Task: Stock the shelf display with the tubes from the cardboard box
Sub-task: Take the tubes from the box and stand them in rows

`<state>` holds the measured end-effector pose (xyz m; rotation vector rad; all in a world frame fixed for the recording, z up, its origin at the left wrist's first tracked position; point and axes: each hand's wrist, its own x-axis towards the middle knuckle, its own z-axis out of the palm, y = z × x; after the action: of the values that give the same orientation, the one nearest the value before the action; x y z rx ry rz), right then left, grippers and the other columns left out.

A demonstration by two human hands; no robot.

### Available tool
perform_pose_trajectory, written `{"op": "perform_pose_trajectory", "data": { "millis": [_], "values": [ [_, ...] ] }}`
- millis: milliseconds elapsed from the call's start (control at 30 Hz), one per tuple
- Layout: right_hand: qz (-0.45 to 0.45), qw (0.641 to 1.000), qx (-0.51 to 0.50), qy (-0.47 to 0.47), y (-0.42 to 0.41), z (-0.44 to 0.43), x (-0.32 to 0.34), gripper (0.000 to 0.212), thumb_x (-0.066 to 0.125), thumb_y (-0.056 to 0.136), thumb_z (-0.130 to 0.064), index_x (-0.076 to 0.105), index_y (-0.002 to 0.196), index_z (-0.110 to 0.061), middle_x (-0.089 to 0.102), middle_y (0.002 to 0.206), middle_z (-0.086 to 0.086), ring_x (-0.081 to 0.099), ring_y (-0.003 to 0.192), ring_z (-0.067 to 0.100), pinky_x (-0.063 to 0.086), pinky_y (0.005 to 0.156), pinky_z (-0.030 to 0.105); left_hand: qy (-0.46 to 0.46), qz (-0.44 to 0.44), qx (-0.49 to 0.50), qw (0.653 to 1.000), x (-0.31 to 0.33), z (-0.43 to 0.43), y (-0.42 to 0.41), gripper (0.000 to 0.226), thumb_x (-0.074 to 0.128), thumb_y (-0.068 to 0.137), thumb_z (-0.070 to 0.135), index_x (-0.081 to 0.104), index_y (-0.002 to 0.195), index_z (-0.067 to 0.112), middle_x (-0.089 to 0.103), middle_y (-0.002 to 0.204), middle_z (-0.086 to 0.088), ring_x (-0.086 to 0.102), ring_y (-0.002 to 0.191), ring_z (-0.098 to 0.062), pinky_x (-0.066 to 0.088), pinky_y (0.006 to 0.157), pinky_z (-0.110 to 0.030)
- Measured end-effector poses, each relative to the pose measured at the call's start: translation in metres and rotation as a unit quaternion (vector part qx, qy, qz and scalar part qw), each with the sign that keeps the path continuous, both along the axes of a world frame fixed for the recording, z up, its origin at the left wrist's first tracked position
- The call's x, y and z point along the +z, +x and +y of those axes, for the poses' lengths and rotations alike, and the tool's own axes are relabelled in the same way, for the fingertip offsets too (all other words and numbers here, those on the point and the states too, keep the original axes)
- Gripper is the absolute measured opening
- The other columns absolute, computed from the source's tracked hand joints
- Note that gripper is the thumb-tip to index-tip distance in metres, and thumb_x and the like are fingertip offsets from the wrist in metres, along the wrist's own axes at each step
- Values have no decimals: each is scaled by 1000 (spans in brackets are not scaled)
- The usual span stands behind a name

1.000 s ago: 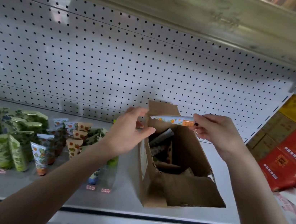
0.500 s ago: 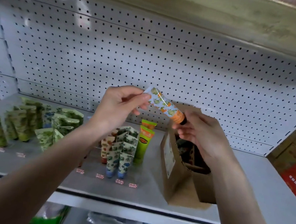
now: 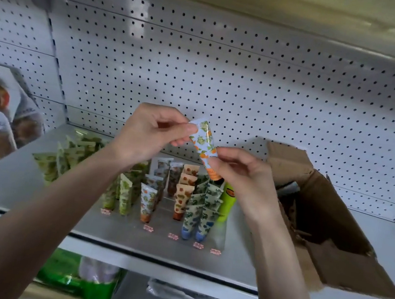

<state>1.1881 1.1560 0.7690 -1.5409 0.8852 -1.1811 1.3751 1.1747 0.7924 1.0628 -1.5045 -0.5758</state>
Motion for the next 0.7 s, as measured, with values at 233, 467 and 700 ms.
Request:
{"op": "perform_pose_trajectory", "data": {
  "millis": [233,467,700],
  "values": [
    [10,999,-20,-40,39,11,-18,22,75,74,-4,71,89,-20,73,85,-2,66,81,14,54,77,26,28,-8,-4,1000,-5,7,28,7,72,74,14,72,78,8,70,65,-4,62,58,-11,53,59,-18],
    [39,996,-58,-60,63,7,-26,28,72,79,-4,68,79,-31,70,74,-20,64,72,1,53,76,20,35,-19,-4,999,-16,1,44,3,73,72,13,71,74,12,68,59,7,60,55,-8,54,58,-20],
    [46,995,-86,-30,76,-7,-33,12,71,81,-11,72,91,-17,71,82,3,66,74,17,57,80,40,30,-103,38,994,-25,-19,54,7,78,73,17,73,77,17,72,74,1,68,69,-9,55,74,-29]
  ]
}}
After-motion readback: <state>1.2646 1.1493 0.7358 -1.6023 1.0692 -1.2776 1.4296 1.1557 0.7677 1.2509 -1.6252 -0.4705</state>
